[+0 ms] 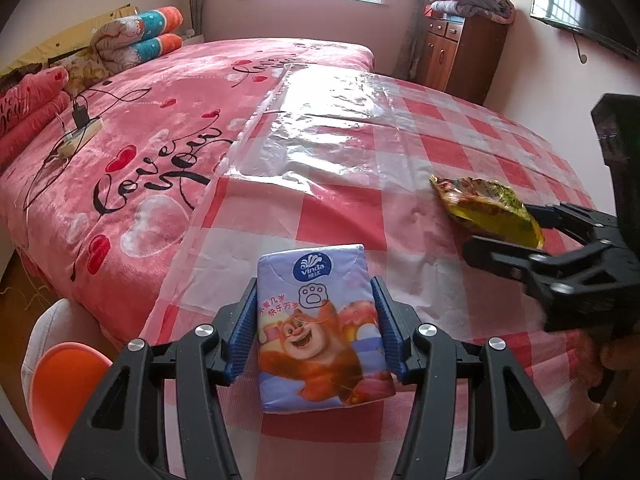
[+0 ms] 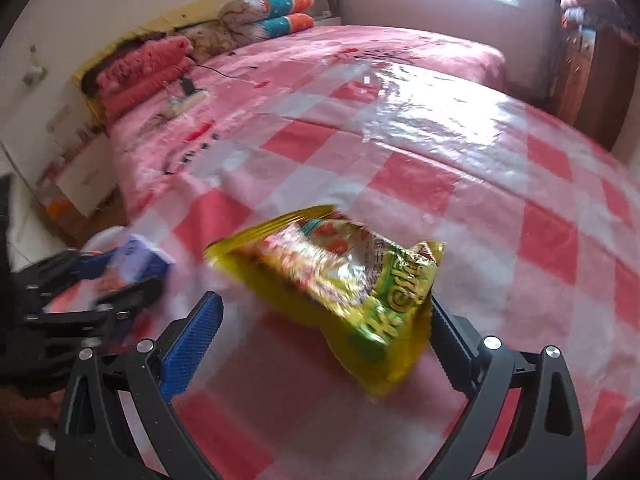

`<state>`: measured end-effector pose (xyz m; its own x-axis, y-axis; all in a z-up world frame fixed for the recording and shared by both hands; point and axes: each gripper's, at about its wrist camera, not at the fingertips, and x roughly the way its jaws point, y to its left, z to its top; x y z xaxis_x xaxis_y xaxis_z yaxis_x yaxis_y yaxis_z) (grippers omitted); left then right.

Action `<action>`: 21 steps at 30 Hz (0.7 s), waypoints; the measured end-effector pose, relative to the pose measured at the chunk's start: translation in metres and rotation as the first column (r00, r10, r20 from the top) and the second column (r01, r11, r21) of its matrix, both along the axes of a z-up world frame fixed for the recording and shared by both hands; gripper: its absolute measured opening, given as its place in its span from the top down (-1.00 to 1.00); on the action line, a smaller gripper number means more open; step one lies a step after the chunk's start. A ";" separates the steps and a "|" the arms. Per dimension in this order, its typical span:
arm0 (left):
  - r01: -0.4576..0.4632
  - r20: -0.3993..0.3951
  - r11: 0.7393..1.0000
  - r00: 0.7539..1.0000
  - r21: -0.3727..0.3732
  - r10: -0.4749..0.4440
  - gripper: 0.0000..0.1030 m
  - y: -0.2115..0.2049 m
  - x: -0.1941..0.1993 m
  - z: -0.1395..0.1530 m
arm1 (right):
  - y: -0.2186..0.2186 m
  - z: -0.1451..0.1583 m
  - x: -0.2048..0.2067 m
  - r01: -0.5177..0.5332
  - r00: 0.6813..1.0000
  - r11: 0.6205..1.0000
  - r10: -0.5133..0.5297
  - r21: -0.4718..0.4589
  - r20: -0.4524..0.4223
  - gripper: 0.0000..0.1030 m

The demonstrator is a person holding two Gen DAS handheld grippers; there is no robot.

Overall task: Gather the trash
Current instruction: 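Lower the right tool onto the yellow snack bag and close it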

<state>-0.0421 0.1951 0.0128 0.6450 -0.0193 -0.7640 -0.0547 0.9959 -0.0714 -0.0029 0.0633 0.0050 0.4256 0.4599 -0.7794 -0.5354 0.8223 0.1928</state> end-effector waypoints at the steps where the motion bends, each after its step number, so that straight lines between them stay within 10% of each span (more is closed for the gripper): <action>1: 0.001 0.002 1.000 1.000 0.001 -0.001 -0.07 0.000 0.000 0.000 | -0.002 0.003 -0.003 -0.014 1.000 0.999 0.014 0.036 -0.014 -0.87; 10: 0.004 0.015 1.000 1.000 0.022 -0.004 -0.07 -0.003 -0.003 -0.001 | -0.003 0.028 0.001 0.015 0.992 1.000 -0.012 -0.019 0.123 -0.87; 21: 0.010 0.019 0.999 1.000 0.046 -0.011 -0.07 -0.007 -0.004 -0.002 | 0.021 -0.005 0.021 -0.097 0.992 0.991 0.104 -0.097 0.073 -0.86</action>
